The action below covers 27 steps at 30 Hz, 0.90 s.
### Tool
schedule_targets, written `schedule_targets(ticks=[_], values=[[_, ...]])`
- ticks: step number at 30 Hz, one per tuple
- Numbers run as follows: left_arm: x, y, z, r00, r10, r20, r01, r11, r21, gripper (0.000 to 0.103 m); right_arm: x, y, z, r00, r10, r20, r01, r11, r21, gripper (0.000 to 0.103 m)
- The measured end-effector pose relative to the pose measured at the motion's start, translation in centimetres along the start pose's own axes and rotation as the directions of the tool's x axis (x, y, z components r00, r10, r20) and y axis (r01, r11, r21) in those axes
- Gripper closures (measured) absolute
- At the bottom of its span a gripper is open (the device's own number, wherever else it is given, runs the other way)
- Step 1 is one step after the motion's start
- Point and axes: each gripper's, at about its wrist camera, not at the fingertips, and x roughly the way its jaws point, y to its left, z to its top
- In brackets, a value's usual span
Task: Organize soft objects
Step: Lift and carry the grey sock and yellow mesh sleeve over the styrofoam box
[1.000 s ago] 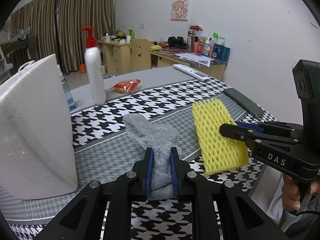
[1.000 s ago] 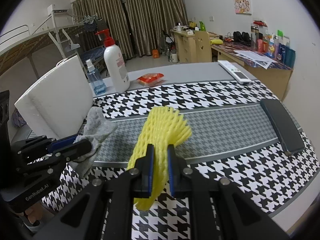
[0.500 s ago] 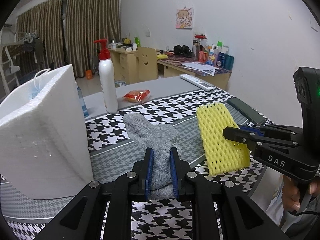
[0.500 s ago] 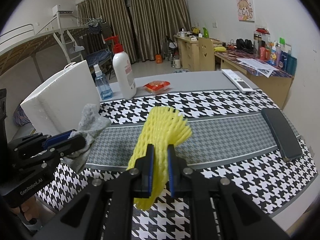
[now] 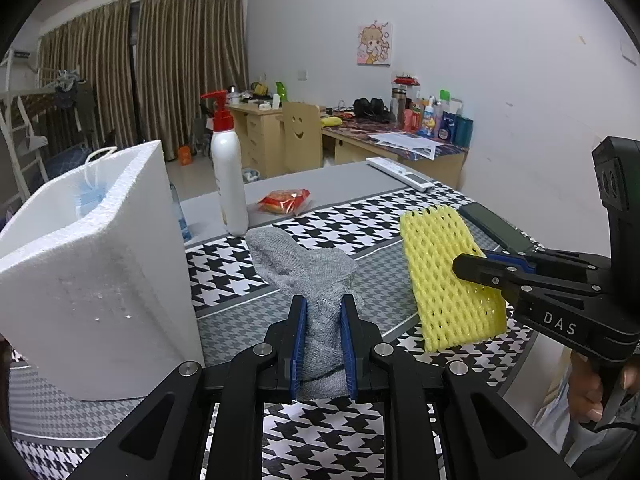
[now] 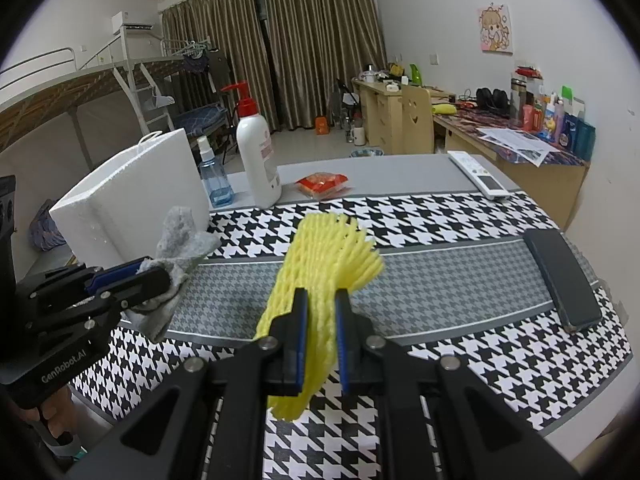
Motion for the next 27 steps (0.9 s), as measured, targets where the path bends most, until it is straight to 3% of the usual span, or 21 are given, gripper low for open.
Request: schedule_targets(ticks=[27], values=[[-2.8, 1.3, 1.2, 0.997, 0.034, 0.073, -0.034, 0.999, 0.006, 0.085, -0.7, 1.3, 1.7, 0.998, 0.021, 0.068, -0.019, 0.999, -0.026, 0.087]])
